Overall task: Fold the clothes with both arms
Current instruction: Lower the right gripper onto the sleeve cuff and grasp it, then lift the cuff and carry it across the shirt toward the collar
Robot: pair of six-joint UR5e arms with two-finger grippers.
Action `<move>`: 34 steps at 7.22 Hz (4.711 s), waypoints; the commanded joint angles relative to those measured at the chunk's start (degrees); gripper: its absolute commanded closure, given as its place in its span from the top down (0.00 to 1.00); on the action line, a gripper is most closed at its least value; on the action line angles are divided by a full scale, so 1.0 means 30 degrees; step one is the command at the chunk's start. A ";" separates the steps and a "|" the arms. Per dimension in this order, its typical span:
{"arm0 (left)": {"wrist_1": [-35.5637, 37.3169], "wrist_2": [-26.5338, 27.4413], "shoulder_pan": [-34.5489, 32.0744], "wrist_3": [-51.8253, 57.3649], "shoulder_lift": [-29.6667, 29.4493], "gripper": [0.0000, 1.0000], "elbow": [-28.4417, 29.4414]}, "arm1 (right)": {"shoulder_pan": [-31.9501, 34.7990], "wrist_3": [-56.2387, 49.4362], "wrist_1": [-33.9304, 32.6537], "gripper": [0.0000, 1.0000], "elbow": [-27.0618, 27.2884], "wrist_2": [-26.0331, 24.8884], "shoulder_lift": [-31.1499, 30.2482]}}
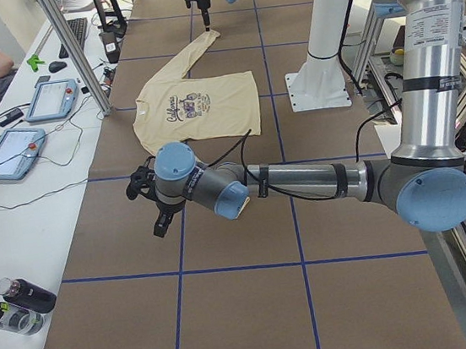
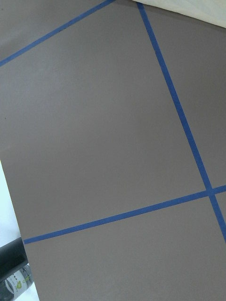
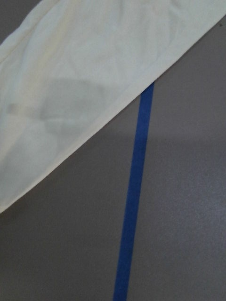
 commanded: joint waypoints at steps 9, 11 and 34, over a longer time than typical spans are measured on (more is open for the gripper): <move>0.0000 -0.0030 0.0000 -0.0001 0.0000 1.00 0.0009 | -0.0663 -0.0133 -0.0248 0.80 -0.0373 -0.0015 -0.0138; 0.0000 -0.0030 0.0000 0.0028 0.0000 1.00 0.0039 | -0.0634 -0.0133 -0.0249 0.42 -0.0373 0.0044 -0.0168; 0.0000 0.0117 0.0000 -0.0090 -0.0029 1.00 0.1032 | -0.2407 0.7338 -0.0248 0.00 -0.7078 -0.1894 1.9659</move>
